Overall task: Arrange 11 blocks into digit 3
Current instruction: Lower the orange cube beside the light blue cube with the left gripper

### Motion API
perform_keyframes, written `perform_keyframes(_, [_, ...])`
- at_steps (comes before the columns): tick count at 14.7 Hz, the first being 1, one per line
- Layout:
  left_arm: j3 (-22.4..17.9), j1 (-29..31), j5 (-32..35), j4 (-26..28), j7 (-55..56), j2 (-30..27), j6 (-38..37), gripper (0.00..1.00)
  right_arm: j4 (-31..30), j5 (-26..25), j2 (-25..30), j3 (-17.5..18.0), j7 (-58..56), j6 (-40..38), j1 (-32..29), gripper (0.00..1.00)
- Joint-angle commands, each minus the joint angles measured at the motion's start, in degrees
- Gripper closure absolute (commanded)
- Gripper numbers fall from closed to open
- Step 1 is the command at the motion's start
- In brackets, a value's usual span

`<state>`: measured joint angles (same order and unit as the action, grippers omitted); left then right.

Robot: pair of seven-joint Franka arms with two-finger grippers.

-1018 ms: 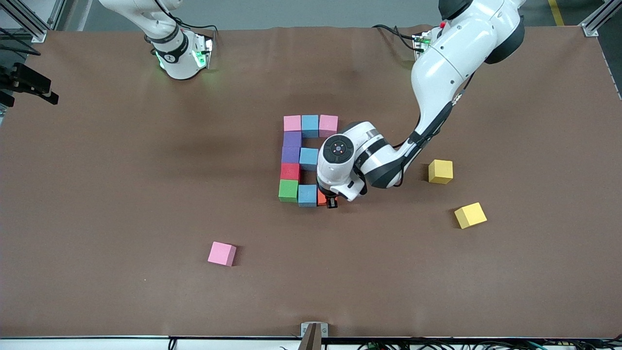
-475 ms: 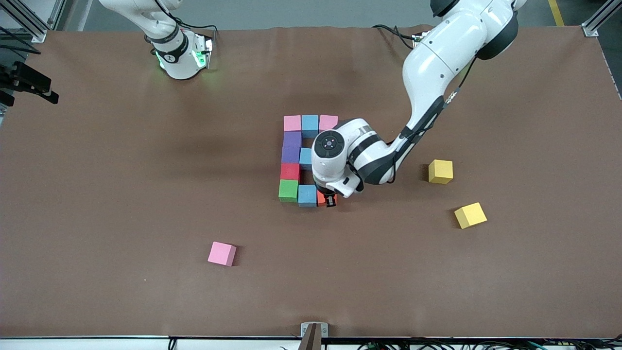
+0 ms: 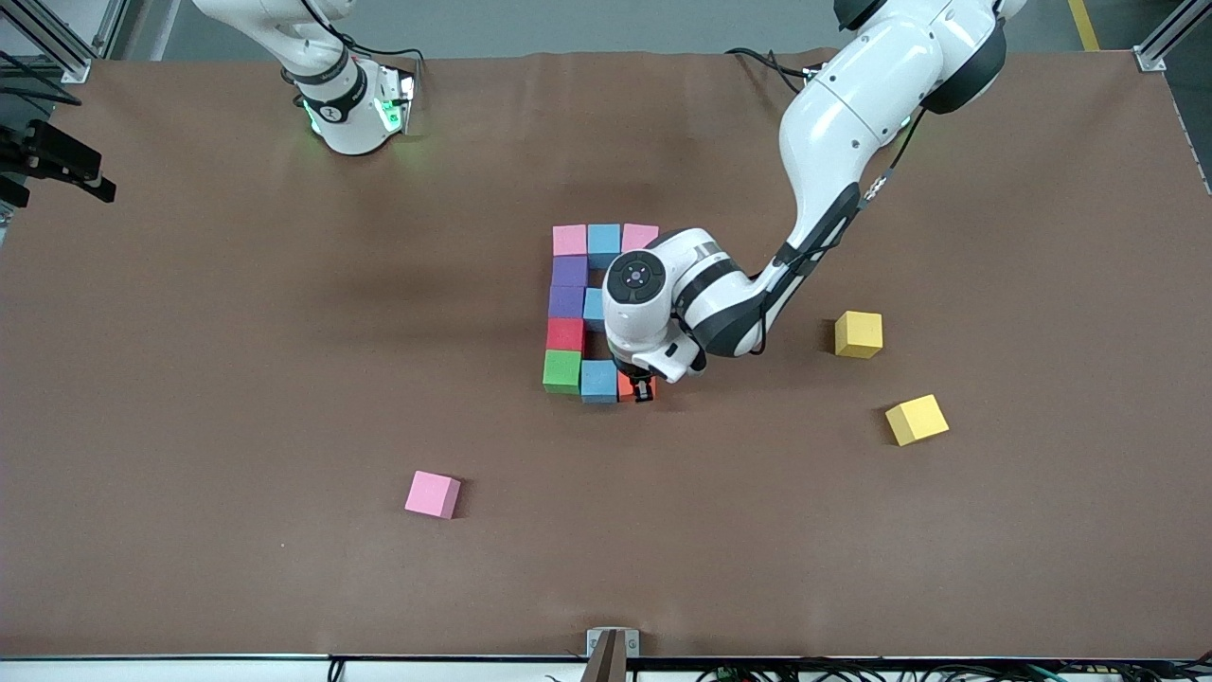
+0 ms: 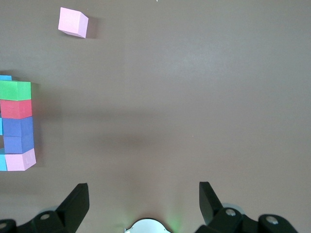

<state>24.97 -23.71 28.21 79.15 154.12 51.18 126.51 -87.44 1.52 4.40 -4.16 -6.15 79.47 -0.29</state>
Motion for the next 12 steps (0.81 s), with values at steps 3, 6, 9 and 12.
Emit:
perform_keyframes(3, [-1.4,-1.6,-0.8,-0.8,0.2,1.1,0.2,0.75,-0.5,-0.1,1.2,0.3,0.8,-0.3,0.0,0.0])
perform_keyframes(6, [-1.3,-1.9,-0.8,-0.8,0.2,1.2,0.2,0.75,-0.5,-0.1,1.1,0.3,0.8,-0.3,0.0,0.0])
perform_keyframes(9, [-1.3,-2.0,-0.8,-0.9,0.3,1.1,0.3,0.74,-0.5,-0.1,1.1,0.3,0.8,-0.2,0.1,0.0])
perform_keyframes(12, [-1.3,-2.0,-1.0,-1.2,0.3,1.1,0.3,0.74,-0.5,-0.2,1.1,0.3,0.8,-0.2,0.1,0.0])
